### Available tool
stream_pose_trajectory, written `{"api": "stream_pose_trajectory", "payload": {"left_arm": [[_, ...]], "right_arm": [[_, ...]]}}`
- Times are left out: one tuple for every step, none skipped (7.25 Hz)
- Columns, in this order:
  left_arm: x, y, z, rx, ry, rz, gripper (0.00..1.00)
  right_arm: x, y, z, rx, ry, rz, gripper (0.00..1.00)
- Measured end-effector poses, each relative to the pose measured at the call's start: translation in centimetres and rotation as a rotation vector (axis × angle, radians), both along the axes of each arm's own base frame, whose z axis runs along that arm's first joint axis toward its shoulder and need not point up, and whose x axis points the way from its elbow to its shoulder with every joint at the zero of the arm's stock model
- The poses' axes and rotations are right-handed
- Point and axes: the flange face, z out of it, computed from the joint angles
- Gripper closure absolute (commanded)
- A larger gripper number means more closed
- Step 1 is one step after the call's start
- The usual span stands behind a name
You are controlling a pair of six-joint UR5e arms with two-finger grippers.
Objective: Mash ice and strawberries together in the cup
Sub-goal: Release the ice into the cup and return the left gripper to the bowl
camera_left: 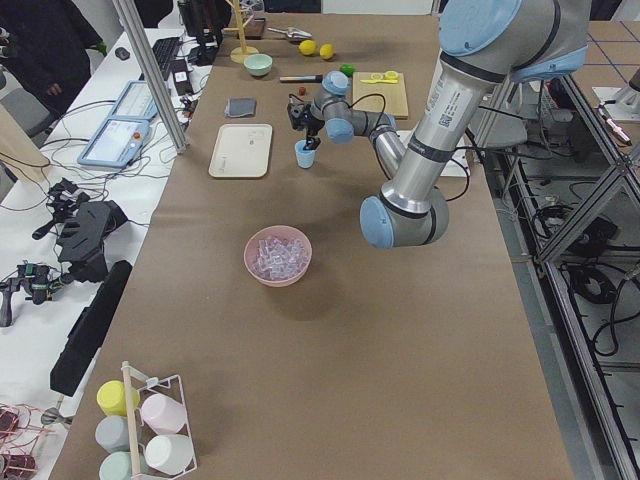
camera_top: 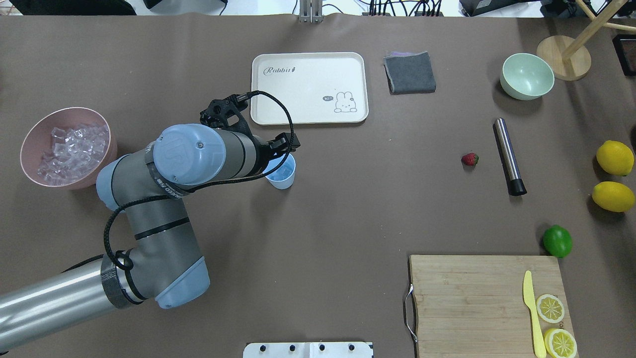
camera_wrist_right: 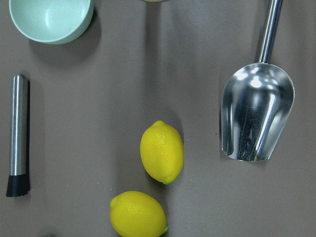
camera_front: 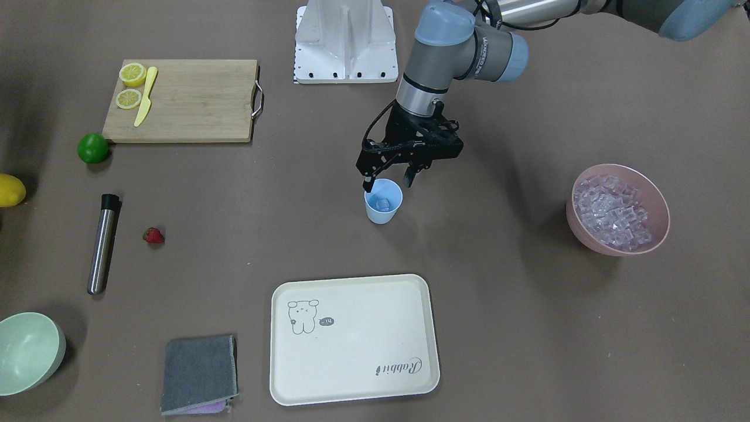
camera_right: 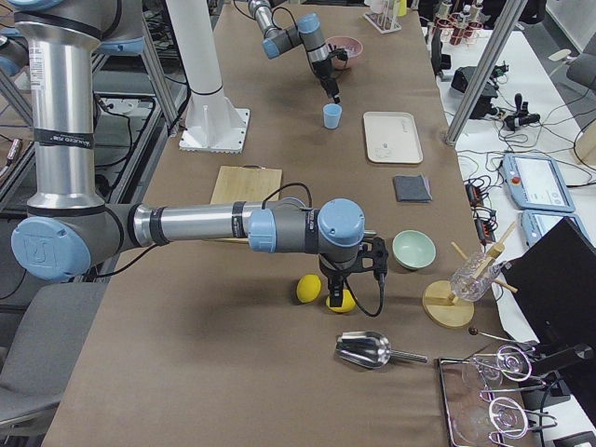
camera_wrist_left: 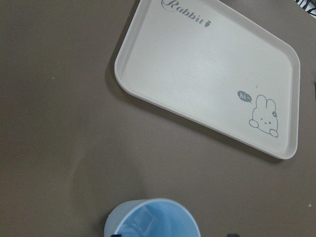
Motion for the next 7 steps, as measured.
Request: {"api": "stream_pose_trajectory", "payload": {"left_arm": [[-0.7,-0.4,-0.2,-0.003,-0.004,-0.008,0.03],[-2.6,-1.4,-0.4,-0.019,-0.051,-0.013,0.03],[-5.9,-2.9,-0.5,-0.022,-0.130,0.010,0.03],[-9.6,-4.2,0.5,0.007,-0.204,0.054,0.03],[-13.0,-5.2,3.1,0.037,-0.277,0.100,0.03],[-16.0,-6.1,6.1,0.060,-0.329,0.142,0.03],[-18.6,-6.8,8.6,0.078,-0.356,0.180,0.03]], "right_arm": [[0.0,0.0,0.0,0.001,0.000,0.000,0.00],[0.0,0.0,0.0,0.001,0.000,0.000,0.00],[0.0,0.0,0.0,-0.001,0.000,0.000,0.00],[0.0,0.0,0.1,-0.004,-0.001,0.000,0.00],[0.0,0.0,0.1,-0.006,-0.004,0.002,0.00],[-0.1,0.0,0.1,-0.010,-0.008,0.004,0.00],[-0.1,0.0,0.2,-0.017,-0.011,0.008,0.00]]}}
